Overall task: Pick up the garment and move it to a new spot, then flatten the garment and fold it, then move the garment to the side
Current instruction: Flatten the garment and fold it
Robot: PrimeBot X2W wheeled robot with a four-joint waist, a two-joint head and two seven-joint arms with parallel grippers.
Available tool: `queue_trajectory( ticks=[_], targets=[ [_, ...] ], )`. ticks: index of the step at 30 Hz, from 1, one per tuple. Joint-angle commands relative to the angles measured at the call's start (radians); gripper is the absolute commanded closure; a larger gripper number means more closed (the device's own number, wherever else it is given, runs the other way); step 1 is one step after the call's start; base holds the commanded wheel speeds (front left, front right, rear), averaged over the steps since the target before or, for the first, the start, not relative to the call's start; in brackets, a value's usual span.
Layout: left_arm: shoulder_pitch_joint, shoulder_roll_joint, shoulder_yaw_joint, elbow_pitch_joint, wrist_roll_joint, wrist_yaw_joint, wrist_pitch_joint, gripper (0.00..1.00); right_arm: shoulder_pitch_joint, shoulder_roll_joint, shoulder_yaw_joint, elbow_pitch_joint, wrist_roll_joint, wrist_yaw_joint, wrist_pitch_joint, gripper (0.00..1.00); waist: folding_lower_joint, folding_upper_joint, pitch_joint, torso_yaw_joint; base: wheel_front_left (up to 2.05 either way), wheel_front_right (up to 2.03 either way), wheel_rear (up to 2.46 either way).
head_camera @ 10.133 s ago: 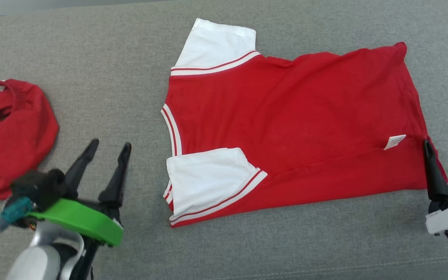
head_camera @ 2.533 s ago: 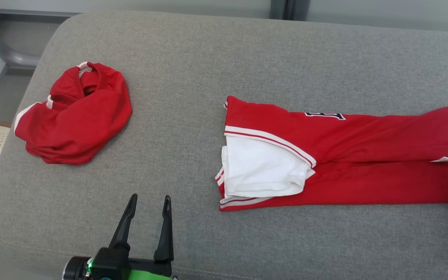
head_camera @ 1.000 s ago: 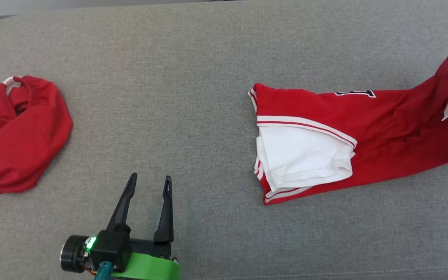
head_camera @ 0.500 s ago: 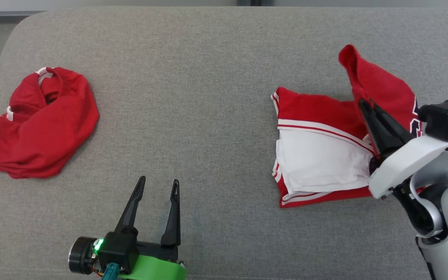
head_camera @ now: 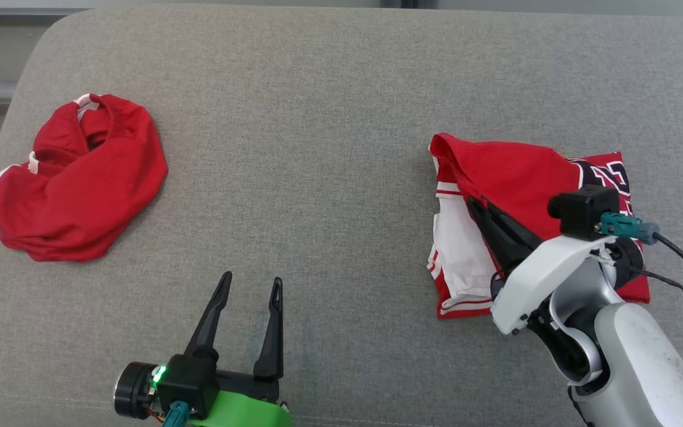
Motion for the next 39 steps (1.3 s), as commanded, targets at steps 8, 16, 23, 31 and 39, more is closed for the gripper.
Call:
queue_trajectory(
  ticks=[8,16,23,31,39],
  targets=[
    [-0.012,0.001,0.011,-0.002,0.004,0.012,0.000,0.00,-0.032,0.000,-0.004,-0.032,0.059,0.000,-0.093,0.00,0.0000,0.0000,-0.004,-0.021,0.00,0.00,0.00],
    [0.002,0.001,0.050,-0.027,0.015,0.036,0.000,0.00,-0.031,-0.058,-0.082,0.026,0.019,0.000,-0.354,0.00,0.0000,0.0000,-0.038,-0.100,0.00,0.00,0.00],
    [0.037,0.001,0.088,-0.049,0.004,0.045,0.000,0.00,-0.003,-0.107,-0.032,0.189,-0.053,0.001,-0.563,0.00,0.0000,0.0000,-0.090,-0.160,0.00,0.00,0.00],
    [0.084,0.002,0.135,-0.092,-0.004,0.064,0.000,0.00,0.087,-0.067,-0.118,0.179,-0.218,0.000,-0.578,0.00,0.0000,0.0000,-0.148,-0.179,0.00,0.00,0.00],
    [0.150,0.002,0.183,-0.144,0.025,0.054,0.000,0.00,0.218,0.016,-0.133,0.151,-0.269,0.000,-0.578,0.00,0.0000,0.0000,-0.221,-0.173,0.00,0.00,0.00]
  ],
)
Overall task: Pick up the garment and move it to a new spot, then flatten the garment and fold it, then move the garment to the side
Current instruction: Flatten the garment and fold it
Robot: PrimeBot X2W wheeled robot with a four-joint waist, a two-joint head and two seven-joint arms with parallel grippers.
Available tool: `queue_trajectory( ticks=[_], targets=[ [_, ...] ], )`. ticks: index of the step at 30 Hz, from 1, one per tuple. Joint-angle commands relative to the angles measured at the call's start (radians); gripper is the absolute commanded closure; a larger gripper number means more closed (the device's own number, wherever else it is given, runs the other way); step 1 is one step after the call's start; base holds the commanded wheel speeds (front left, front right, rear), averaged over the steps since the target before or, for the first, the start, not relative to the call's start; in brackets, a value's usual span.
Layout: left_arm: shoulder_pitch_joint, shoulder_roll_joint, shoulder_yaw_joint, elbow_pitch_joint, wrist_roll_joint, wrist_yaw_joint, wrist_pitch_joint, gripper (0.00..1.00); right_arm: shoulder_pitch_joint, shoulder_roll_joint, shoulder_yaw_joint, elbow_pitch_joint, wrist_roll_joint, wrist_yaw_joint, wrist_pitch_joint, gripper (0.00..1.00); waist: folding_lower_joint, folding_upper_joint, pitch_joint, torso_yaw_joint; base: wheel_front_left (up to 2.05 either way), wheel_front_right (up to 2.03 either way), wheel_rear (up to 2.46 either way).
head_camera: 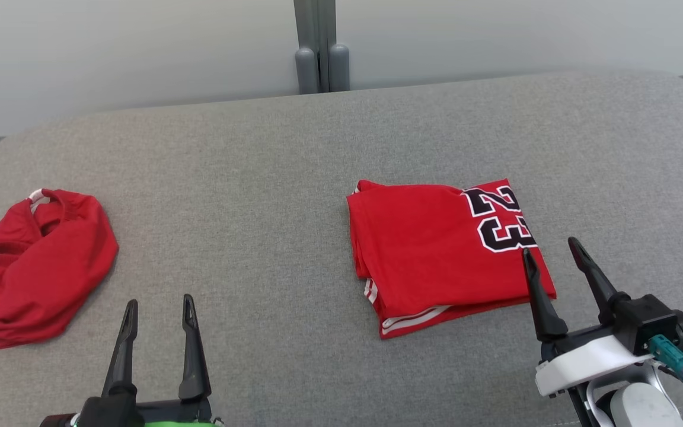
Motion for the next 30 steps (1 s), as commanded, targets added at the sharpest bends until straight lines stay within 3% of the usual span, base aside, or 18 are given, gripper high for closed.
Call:
queue_trajectory(
  ticks=[1,9,30],
  targets=[
    [0.021,0.002,0.008,-0.002,0.004,-0.006,0.000,0.00,0.015,0.005,0.003,0.001,-0.013,0.000,-0.003,0.00,0.0000,0.0000,-0.031,0.000,0.00,0.00,0.00],
    [0.067,0.002,0.021,0.022,0.018,-0.034,0.000,0.00,0.066,0.037,0.002,0.029,-0.019,0.000,-0.003,0.00,0.0000,0.0000,-0.065,0.002,0.00,0.00,0.00],
    [0.084,0.002,0.022,0.050,0.034,-0.041,0.000,0.00,0.081,0.037,0.022,0.047,-0.006,0.000,-0.003,0.00,0.0000,0.0000,-0.086,0.003,0.00,0.00,0.00]
  ],
)
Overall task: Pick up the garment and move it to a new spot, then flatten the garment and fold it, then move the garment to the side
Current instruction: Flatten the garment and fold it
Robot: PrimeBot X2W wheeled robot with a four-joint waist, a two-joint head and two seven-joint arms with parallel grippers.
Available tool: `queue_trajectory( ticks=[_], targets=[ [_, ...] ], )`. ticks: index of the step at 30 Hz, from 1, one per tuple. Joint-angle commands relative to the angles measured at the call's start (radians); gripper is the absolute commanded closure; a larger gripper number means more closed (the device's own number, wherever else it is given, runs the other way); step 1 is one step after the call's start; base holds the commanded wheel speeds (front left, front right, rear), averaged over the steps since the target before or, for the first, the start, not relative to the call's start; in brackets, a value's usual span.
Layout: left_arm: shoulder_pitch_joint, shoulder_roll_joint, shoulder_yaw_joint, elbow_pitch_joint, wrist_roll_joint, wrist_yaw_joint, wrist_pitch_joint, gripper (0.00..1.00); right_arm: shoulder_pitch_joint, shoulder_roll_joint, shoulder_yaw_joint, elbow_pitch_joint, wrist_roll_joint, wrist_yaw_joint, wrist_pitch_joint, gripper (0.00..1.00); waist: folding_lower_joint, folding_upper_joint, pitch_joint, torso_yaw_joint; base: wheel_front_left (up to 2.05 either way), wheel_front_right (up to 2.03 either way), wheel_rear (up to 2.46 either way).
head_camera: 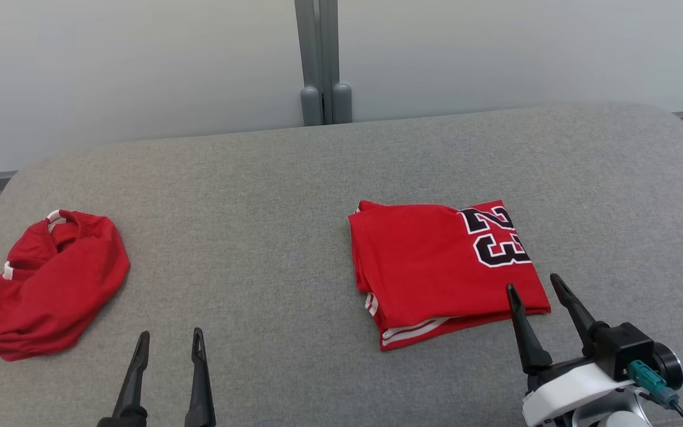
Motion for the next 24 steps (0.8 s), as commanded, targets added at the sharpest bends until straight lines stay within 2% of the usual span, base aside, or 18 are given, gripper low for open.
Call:
queue_trajectory(
  ticks=[1,24],
  targets=[
    [0.015,0.002,0.004,0.002,0.008,-0.003,0.000,0.00,0.016,-0.004,0.001,-0.001,0.009,0.000,-0.002,0.00,0.0000,-0.0001,0.000,0.000,0.00,0.00,0.00],
    [0.017,0.002,0.001,0.007,0.020,0.001,0.000,0.00,0.014,-0.006,0.015,0.010,0.019,0.000,-0.003,0.00,0.0000,-0.0001,-0.003,0.003,0.00,0.00,0.00]
  ],
)
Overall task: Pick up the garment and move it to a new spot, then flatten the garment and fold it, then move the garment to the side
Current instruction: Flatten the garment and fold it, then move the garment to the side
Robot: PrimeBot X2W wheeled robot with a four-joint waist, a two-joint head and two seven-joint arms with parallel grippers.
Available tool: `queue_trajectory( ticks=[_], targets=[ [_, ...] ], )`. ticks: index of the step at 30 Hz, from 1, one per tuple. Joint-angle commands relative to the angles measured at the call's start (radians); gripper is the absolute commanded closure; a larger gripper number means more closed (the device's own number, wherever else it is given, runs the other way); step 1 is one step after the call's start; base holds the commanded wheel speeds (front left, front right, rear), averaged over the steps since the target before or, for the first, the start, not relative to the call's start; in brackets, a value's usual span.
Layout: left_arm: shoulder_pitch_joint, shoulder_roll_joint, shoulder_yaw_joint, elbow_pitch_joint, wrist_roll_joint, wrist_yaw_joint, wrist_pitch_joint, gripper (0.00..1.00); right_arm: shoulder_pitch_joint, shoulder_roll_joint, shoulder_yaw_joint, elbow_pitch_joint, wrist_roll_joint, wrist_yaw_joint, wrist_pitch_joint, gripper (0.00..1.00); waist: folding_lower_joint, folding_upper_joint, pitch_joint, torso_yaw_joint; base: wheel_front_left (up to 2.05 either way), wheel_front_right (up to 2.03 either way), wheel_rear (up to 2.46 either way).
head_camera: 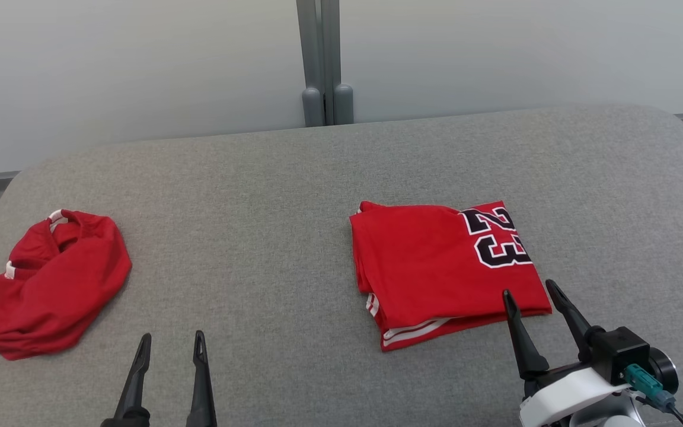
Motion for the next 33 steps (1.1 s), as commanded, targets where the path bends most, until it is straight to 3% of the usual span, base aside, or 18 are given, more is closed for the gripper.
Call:
queue_trajectory(
  ticks=[1,14,23,29,33],
  targets=[
    [0.013,0.002,0.003,0.000,0.009,0.003,0.000,0.00,0.006,-0.006,0.003,0.003,0.005,0.000,-0.003,0.00,0.0000,-0.0001,0.000,0.000,0.00,0.00,0.00],
    [0.005,0.002,-0.005,0.004,0.014,0.008,0.000,0.00,-0.001,-0.010,0.011,0.004,0.010,0.000,-0.003,0.00,0.0000,-0.0001,0.005,-0.002,0.00,0.00,0.00],
    [-0.026,0.002,-0.023,0.006,0.029,0.010,0.000,0.00,-0.078,-0.044,0.076,0.040,0.039,0.000,-0.003,0.00,0.0000,-0.0001,0.039,-0.001,0.00,0.00,0.00],
    [-0.050,0.002,-0.037,0.008,0.031,0.008,0.000,0.00,-0.170,-0.088,0.126,0.112,0.140,0.000,-0.003,0.00,0.0000,-0.0001,0.078,0.004,0.00,0.00,0.00],
    [-0.077,0.002,-0.054,0.009,0.035,0.005,0.000,0.00,-0.247,-0.147,0.163,0.200,0.296,0.000,-0.002,0.00,0.0000,-0.0001,0.121,0.015,0.00,0.00,0.00]
  ],
)
